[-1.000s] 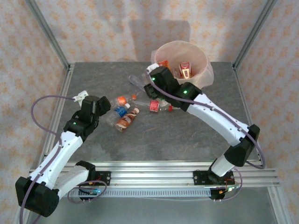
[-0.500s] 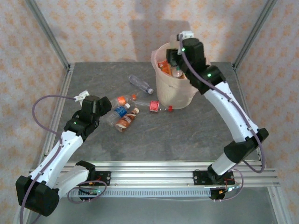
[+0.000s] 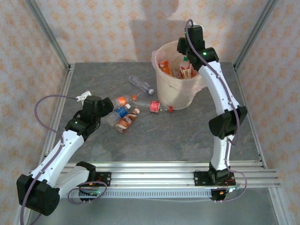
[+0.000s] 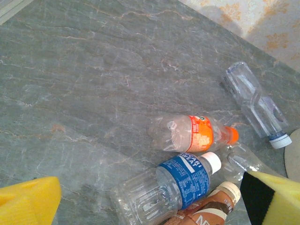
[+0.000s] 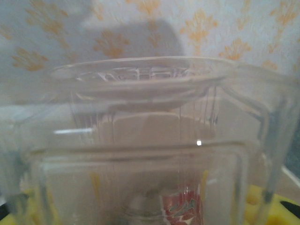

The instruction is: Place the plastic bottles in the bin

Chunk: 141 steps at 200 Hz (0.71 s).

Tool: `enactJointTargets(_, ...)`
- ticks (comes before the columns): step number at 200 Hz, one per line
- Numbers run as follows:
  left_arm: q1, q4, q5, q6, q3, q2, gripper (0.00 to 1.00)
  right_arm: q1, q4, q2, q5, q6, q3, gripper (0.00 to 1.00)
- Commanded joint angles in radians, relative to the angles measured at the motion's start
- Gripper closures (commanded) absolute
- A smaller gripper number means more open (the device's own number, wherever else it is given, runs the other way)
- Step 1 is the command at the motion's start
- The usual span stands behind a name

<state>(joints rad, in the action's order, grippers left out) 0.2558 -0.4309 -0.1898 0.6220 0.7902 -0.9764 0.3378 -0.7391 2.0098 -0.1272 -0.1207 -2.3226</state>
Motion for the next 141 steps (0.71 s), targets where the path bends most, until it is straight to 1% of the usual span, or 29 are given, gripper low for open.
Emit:
enactJointTargets(1,0.008,0.016,0.007,-0.022,0.026,-0.008,0.0,-0.014,-0.147,0.037,0.016,-0.026,-0.079,0.98)
enactJointTargets(17,0.008,0.017,0.007,-0.023,0.026,-0.01,0.0,-0.015,-0.171,0.045,0.026,-0.016,-0.066,0.97)
enactJointTargets(51,0.008,0.019,0.01,-0.025,0.029,-0.015,0.0,-0.016,-0.191,0.021,0.022,0.004,0.018,0.96)
enactJointTargets(86,0.009,0.024,0.016,-0.024,0.029,-0.024,0.0,-0.015,-0.162,-0.021,-0.013,0.036,0.122,0.9)
enactJointTargets(104,0.008,0.024,0.02,-0.022,0.028,-0.027,0.0,-0.015,-0.162,-0.023,-0.045,0.054,0.152,0.88)
enactJointTargets(128,0.009,0.022,0.021,-0.021,0.028,-0.025,0.0,-0.015,-0.158,-0.018,-0.055,0.069,0.177,0.85)
enactJointTargets(141,0.008,0.019,0.021,-0.021,0.028,-0.021,0.0,-0.016,-0.155,-0.014,-0.056,0.074,0.185,0.8)
